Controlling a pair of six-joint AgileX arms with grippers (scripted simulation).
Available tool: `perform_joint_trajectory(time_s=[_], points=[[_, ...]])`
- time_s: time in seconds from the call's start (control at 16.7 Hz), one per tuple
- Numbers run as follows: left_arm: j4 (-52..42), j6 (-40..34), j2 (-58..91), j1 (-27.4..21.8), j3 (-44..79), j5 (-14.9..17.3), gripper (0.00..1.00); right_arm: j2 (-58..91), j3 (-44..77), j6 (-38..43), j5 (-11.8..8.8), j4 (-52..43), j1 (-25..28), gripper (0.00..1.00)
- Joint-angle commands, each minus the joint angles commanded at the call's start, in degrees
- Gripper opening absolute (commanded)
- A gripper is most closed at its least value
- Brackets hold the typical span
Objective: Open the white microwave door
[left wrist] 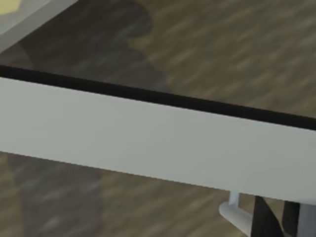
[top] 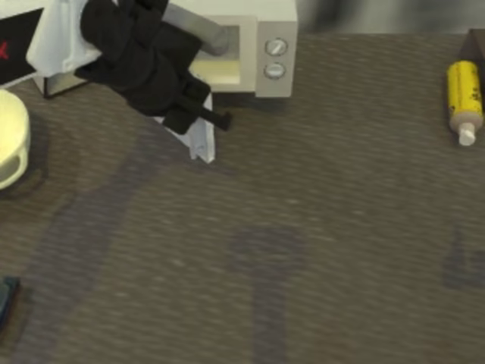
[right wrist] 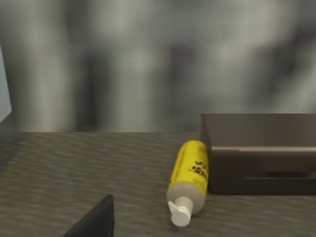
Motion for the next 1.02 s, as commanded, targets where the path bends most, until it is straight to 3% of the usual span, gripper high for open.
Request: perform_joint_trajectory(time_s=[0.36, 0.78, 1.02], points=[[0.0, 0.0, 0.2, -0.2, -0.3, 0.4, 0.00, 0.0, 0.0, 0.0, 0.0, 0.0, 0.0, 1.00], [-0.9, 8.8, -2.6, 3.3, -3.0, 4.9, 0.00, 0.0, 0.0, 0.0, 0.0, 0.0, 0.0, 1.00], [-1.1, 9.8, -2.8, 3.7, -3.3, 5.4, 0.00, 0.0, 0.0, 0.0, 0.0, 0.0, 0.0, 1.00]])
